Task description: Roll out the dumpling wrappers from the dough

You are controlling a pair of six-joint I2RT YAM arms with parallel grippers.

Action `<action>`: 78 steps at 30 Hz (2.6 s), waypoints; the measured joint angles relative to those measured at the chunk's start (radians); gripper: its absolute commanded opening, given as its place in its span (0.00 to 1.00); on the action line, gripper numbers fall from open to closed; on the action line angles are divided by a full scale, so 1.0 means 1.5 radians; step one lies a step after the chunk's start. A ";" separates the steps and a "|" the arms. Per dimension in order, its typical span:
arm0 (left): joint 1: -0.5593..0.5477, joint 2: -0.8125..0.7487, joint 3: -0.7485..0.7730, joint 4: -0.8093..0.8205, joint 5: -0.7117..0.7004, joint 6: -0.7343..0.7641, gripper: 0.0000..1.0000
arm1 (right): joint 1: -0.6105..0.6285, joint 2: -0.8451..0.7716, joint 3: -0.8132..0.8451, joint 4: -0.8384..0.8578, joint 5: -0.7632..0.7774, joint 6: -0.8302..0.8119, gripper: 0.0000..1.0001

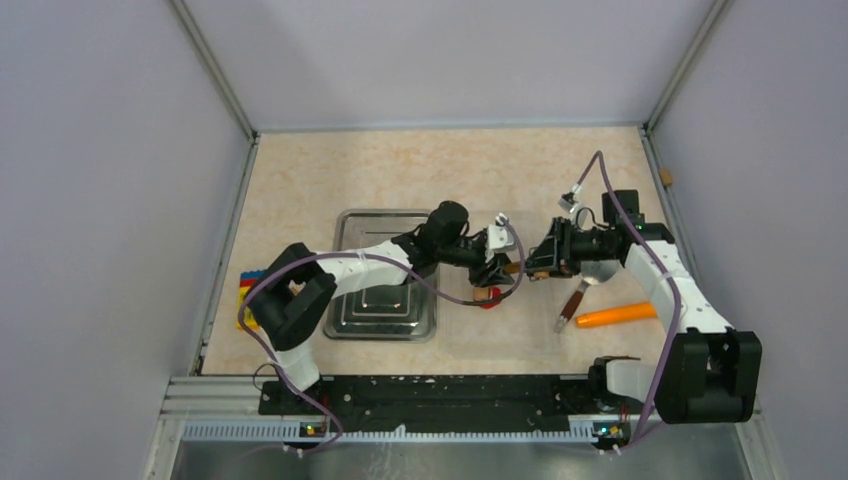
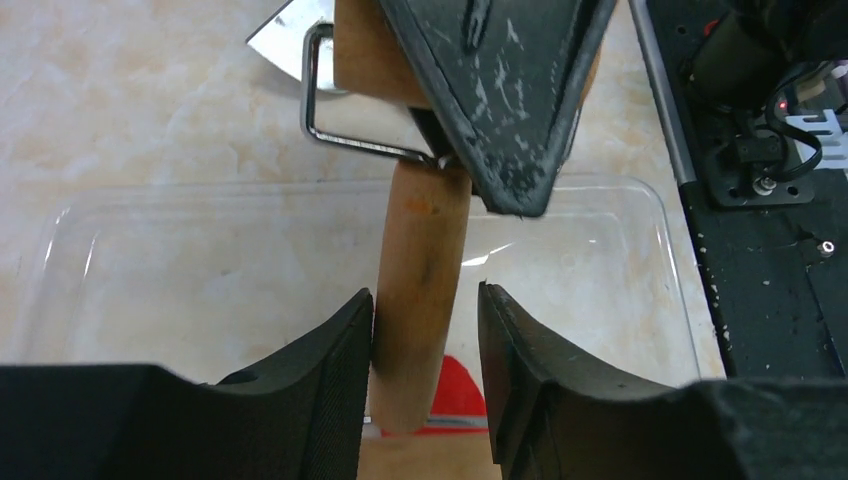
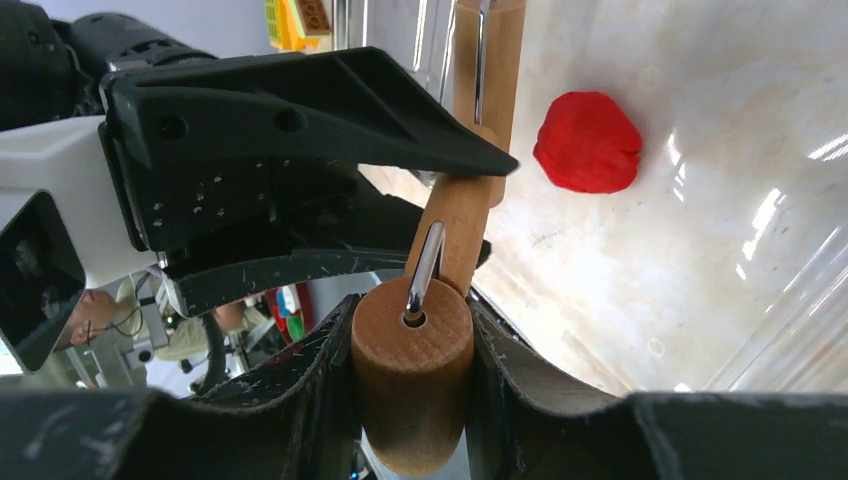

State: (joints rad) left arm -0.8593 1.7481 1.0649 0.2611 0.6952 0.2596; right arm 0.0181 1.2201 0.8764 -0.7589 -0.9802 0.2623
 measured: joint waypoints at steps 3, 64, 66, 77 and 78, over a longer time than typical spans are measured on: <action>-0.006 0.028 0.026 0.008 0.019 0.014 0.31 | 0.000 -0.012 -0.009 -0.003 -0.009 0.001 0.00; 0.014 -0.012 -0.026 0.076 -0.019 -0.119 0.00 | 0.068 0.057 0.131 -0.046 0.119 -0.024 0.00; 0.000 0.004 -0.023 0.088 -0.031 -0.140 0.00 | 0.063 0.055 0.131 -0.069 0.141 -0.037 0.00; -0.019 0.109 -0.022 0.212 -0.053 -0.191 0.00 | 0.065 0.057 0.092 -0.058 0.256 -0.074 0.00; -0.021 0.121 -0.026 0.232 -0.054 -0.192 0.00 | 0.067 0.057 0.086 -0.054 0.266 -0.076 0.00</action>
State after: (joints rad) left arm -0.8902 1.9297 1.0264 0.6094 0.6144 -0.0280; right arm 0.1181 1.3064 1.0054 -0.8394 -0.5808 0.1482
